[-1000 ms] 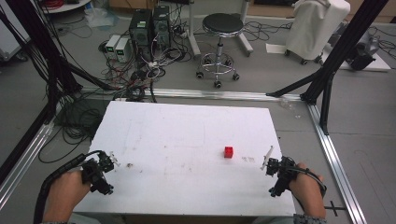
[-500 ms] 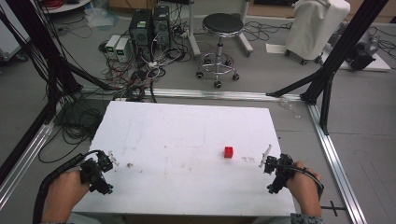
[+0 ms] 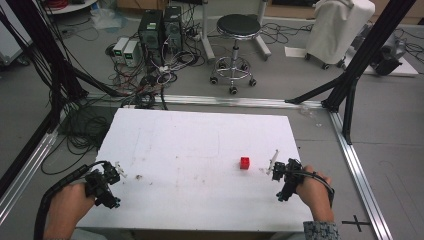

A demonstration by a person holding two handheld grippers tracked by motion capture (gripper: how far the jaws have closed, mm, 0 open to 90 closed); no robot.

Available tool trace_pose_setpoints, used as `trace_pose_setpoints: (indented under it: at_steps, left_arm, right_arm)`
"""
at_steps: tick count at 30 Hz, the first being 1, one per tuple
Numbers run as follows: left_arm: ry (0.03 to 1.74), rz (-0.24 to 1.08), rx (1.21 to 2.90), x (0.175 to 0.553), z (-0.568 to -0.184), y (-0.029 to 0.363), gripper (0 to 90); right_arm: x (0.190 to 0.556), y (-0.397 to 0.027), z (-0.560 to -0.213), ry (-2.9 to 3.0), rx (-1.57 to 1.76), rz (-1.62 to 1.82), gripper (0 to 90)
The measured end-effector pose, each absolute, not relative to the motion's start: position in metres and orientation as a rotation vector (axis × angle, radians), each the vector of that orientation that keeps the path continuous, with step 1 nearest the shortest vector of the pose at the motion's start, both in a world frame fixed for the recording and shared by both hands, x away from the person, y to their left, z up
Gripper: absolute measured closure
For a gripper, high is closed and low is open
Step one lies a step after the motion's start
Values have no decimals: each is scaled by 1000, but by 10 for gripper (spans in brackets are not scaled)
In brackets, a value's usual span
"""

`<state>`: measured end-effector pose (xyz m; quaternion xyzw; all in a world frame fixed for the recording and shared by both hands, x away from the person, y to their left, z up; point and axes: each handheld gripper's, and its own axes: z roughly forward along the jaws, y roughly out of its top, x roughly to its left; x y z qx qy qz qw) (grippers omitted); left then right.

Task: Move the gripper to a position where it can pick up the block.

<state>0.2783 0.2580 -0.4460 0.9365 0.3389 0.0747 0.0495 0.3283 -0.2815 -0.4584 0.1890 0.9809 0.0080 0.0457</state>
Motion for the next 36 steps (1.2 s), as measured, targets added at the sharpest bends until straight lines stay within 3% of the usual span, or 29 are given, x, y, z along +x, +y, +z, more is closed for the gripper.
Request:
trace_pose_setpoints:
  at_steps: [36]
  left_arm:
    - [1051, 223, 2833, 278, -448, 258, 231]
  right_arm:
    - [410, -245, -429, 3004, 331, -33, 116]
